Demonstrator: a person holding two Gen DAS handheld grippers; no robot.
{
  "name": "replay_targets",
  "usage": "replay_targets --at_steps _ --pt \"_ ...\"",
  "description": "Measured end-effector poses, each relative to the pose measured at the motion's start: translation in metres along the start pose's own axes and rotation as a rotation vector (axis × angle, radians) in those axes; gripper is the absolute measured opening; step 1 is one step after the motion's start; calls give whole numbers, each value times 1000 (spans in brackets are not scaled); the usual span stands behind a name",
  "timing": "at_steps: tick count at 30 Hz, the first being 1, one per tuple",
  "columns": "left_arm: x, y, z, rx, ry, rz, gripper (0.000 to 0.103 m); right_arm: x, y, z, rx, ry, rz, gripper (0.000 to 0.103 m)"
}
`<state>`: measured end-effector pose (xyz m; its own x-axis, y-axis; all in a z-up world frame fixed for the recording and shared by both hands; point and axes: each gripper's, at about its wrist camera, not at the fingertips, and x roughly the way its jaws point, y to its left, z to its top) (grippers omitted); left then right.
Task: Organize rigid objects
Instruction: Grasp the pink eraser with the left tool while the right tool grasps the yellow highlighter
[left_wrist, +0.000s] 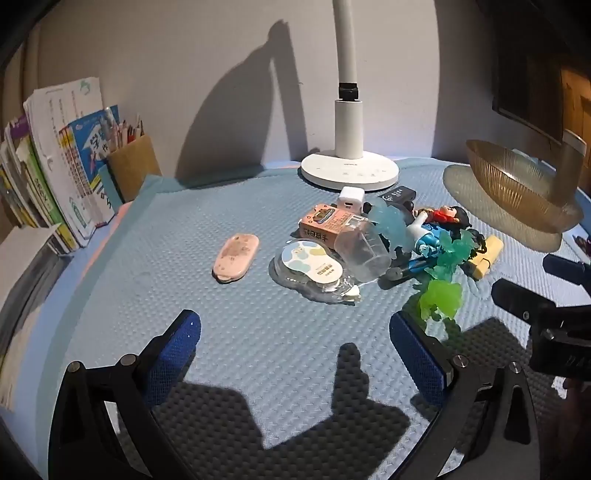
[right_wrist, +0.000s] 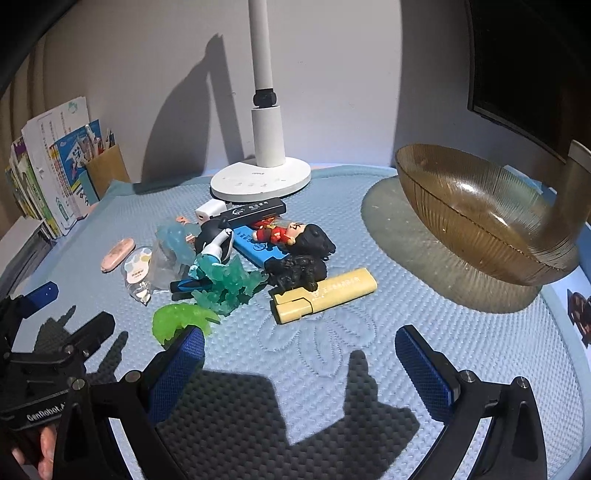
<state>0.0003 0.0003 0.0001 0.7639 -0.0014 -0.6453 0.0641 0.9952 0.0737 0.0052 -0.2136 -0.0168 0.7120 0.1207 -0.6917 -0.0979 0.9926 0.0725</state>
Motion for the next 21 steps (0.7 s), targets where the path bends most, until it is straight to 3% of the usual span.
replay_targets --at_steps 21 --pt "2 0 -4 -22 -1 -9 102 5 -2 0 10 30 18 103"
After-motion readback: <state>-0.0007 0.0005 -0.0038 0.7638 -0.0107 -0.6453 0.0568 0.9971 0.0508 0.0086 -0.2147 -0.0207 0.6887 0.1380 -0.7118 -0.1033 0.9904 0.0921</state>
